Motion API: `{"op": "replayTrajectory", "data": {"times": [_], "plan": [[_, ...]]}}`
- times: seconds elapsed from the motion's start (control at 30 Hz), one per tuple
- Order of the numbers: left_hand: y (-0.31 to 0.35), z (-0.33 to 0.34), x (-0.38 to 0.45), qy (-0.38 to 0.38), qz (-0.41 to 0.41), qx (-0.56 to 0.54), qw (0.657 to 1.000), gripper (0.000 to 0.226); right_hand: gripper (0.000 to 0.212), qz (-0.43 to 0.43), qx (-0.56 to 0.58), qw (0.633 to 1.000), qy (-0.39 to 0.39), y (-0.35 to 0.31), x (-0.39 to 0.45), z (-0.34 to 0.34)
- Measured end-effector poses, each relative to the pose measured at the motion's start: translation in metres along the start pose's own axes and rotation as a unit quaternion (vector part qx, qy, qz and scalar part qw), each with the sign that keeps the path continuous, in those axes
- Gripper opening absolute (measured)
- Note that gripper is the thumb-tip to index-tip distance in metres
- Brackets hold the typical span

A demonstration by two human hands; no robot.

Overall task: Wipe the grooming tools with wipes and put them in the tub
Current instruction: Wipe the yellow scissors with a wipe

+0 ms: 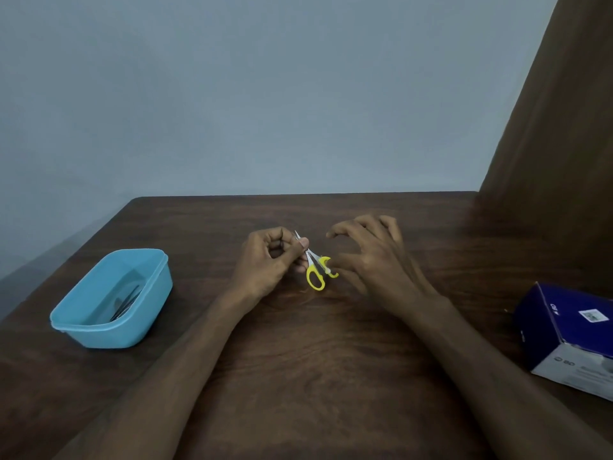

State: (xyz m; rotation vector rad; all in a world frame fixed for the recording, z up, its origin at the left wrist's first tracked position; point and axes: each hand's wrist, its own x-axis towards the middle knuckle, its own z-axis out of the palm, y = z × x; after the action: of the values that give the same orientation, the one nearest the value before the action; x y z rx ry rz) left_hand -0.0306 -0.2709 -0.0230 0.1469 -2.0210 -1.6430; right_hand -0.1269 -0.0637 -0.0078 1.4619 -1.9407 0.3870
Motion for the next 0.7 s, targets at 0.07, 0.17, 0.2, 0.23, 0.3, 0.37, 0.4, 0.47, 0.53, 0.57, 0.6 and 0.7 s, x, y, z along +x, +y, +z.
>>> {"op": "replayTrajectory", "data": {"times": [0.07,0.17,0.2,0.23,0.3,0.37,0.4,0.47,0.53,0.57,0.6,0.7], "plan": [[0.001,0.001,0.0,0.013,0.015,-0.003,1.0,0.023,0.013,0.059,0.023,0.998,-0.011,-0.001,-0.003,0.004],[0.001,0.001,0.001,0.029,0.022,-0.016,0.999,0.022,0.004,0.112,0.229,0.967,0.029,-0.012,-0.005,0.003],[0.001,0.0,0.001,0.028,0.02,-0.019,0.999,0.021,0.005,0.133,0.297,0.943,0.067,-0.015,-0.004,0.003],[0.002,0.001,0.001,0.024,0.019,-0.017,0.999,0.021,0.005,0.156,0.323,0.926,0.114,-0.018,-0.002,0.002],[0.002,0.002,-0.001,0.013,0.019,-0.008,1.0,0.02,0.005,0.199,0.313,0.911,0.18,-0.019,0.003,0.003],[0.002,0.003,-0.001,0.007,0.018,-0.012,1.0,0.021,0.006,0.246,0.296,0.909,0.161,-0.016,0.001,0.009],[0.002,0.002,0.0,0.007,0.021,-0.016,1.0,0.021,0.008,0.271,0.308,0.904,0.124,-0.016,-0.001,0.012],[0.002,0.0,0.001,0.008,0.032,-0.016,0.999,0.021,0.011,0.308,0.369,0.875,0.062,-0.017,-0.002,0.017],[0.003,0.001,0.002,0.012,0.041,-0.021,0.999,0.021,0.008,0.327,0.421,0.844,0.064,-0.016,0.0,0.019],[0.003,0.001,0.002,0.015,0.044,-0.025,0.999,0.021,0.006,0.333,0.434,0.834,0.067,-0.016,0.001,0.02],[0.002,0.002,0.003,0.018,0.047,-0.027,0.998,0.021,0.004,0.338,0.435,0.832,0.061,-0.014,0.001,0.021],[0.0,0.003,0.005,0.022,0.05,-0.027,0.998,0.02,0.015,0.335,0.415,0.846,0.003,-0.013,-0.002,0.021]]}}
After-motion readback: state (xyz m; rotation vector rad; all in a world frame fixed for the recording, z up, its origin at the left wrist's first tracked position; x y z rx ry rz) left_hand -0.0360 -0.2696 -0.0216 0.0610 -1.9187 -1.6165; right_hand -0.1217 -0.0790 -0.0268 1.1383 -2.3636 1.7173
